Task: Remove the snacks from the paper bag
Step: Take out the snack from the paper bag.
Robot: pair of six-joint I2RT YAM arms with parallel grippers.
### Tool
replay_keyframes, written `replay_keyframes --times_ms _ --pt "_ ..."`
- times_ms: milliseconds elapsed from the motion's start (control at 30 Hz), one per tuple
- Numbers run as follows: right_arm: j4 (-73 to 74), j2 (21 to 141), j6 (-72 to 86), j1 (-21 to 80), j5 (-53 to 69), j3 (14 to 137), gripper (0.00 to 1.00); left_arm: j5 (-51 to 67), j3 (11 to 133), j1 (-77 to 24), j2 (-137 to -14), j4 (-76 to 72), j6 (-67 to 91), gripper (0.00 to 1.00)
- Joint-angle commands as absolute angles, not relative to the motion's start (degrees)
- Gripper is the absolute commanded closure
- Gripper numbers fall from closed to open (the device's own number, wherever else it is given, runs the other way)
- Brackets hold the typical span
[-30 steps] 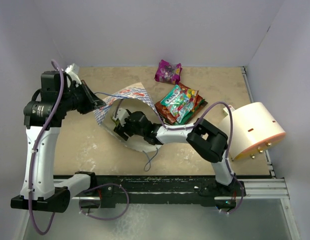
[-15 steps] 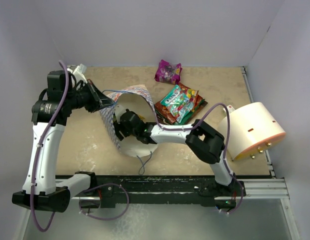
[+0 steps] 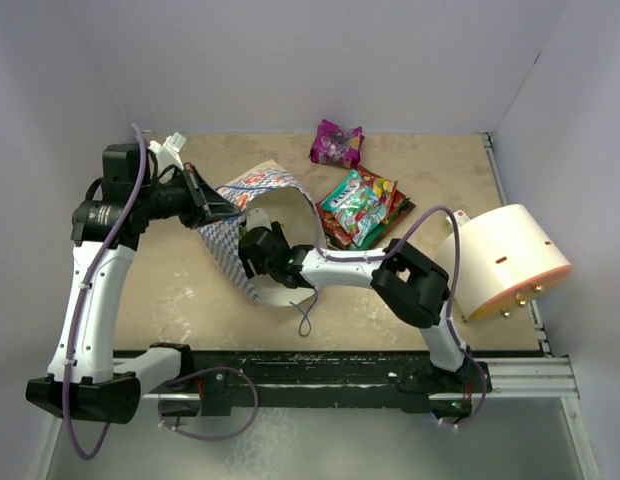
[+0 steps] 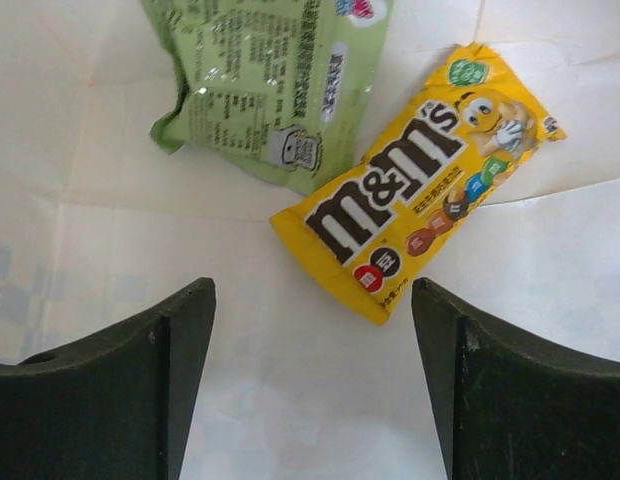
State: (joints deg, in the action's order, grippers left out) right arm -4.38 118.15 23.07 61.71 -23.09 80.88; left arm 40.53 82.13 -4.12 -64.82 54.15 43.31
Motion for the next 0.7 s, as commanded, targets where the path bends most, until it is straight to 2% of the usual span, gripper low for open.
replay_keyframes --times_ms 0,167,367,567,667 --pt "-7.12 120.24 24.60 61.61 -29.46 84.78 0.16 44.09 82.49 -3.69 -64.39 55.55 41.41 1.00" --pt "-5.06 124.79 26.83 61.13 -34.59 89.63 0.05 44.25 83.62 -3.71 -64.26 58.16 39.41 1.00" --pt "-6.64 128.37 24.83 59.63 -35.00 92.03 0.05 44.20 84.72 -3.87 -64.42 60.44 37.55 1.00" --pt "-20.60 128.95 12.50 59.26 -29.24 88.99 0.03 44.08 84.68 -3.87 -64.11 60.41 37.82 1.00" --pt "-18.73 131.17 12.29 58.34 -30.24 91.78 0.02 43.50 84.64 -3.87 -63.72 60.23 38.58 1.00"
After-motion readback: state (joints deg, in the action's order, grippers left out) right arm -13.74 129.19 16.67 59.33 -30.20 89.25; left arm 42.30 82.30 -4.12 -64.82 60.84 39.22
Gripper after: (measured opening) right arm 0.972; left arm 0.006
